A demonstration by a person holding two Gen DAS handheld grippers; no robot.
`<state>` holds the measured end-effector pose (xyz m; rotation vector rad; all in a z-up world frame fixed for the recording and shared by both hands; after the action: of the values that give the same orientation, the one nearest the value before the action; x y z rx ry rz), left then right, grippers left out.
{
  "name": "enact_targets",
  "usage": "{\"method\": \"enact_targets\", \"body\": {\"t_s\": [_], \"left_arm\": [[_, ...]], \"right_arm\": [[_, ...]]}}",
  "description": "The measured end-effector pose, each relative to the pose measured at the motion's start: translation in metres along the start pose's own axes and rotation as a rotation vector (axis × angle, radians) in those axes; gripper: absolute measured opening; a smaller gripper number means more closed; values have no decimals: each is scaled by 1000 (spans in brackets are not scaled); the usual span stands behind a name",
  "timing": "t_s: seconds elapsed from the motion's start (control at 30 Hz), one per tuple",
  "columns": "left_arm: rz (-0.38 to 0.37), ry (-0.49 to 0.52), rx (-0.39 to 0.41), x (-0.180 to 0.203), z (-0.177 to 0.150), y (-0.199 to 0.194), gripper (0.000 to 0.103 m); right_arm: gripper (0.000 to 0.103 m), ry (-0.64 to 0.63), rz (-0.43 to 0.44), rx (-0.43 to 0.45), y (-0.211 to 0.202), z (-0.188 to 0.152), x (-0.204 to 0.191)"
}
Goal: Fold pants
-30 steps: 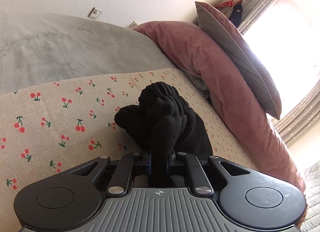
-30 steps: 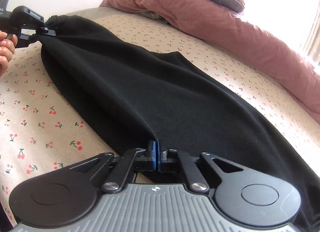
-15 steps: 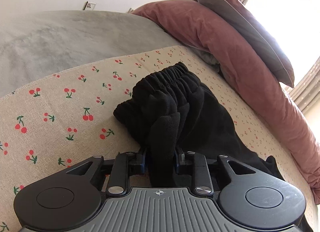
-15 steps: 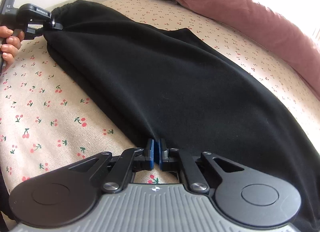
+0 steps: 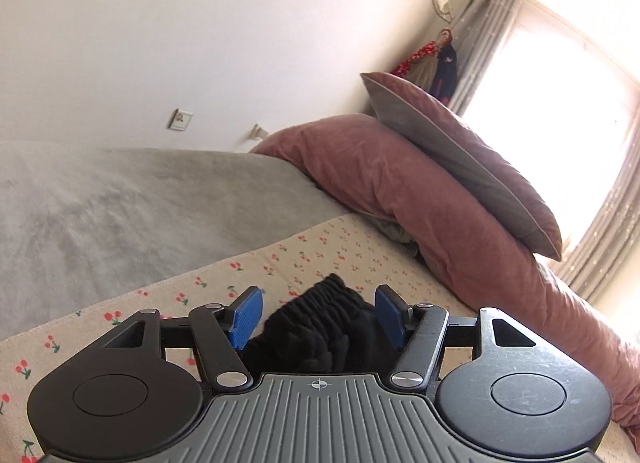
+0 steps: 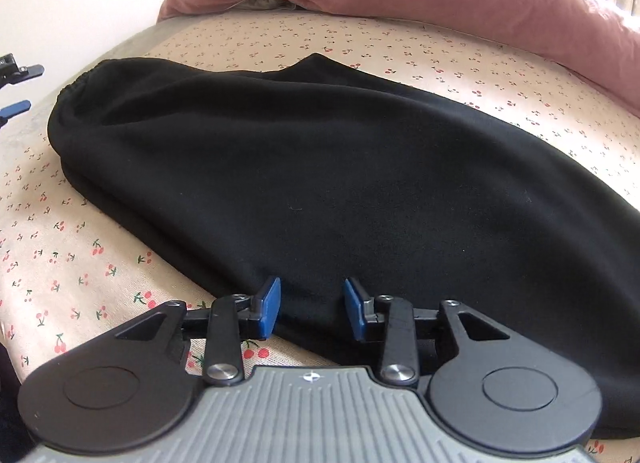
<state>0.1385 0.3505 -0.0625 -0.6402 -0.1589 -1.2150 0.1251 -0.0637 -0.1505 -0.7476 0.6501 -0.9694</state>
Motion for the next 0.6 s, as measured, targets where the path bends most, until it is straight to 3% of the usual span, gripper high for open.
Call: {"method": "enact_targets", "body": {"t_s": [0.1,0.17,0.27,0.33,0.43,0.5,0.57,0.6], "left_arm": [[-72,131,-58,43,-24,6,67],[-102,210,-106,71,-47,12,70],[-158,293,-169,105,-77,20,70],[-173,388,-228,125,-103,27,71],[-158,532,-295,142,-139,42,71],[-68,593,-386,132,-162,60,71],[-62,629,-378,128,-169,65,73],[-62,640,-383,126,-169,65,73]], "right_arm": [[34,9,67,-45,-2,-7,-8],[36,-44,41,-46,-3,-12,-13],[37,-58,36,-40,-5,-12,-16],[36,-15,89,0,-15,-5,-14],[37,51,124,108,-34,14,-6],[41,112,135,147,-36,22,4],[41,172,121,82,-24,16,15],[41,187,103,6,-11,8,20]]}}
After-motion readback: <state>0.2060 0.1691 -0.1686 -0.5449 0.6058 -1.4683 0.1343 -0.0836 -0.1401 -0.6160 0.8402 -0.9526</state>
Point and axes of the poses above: each gripper's, at about its wrist camera, not at the fingertips, and y roughly the way its jaws point, x to its right, z to its top, the point moved 10 cm from there along y, roughly the way its jaws point, and after that the axes turned 2 degrees about z, right-handed, at the moved point
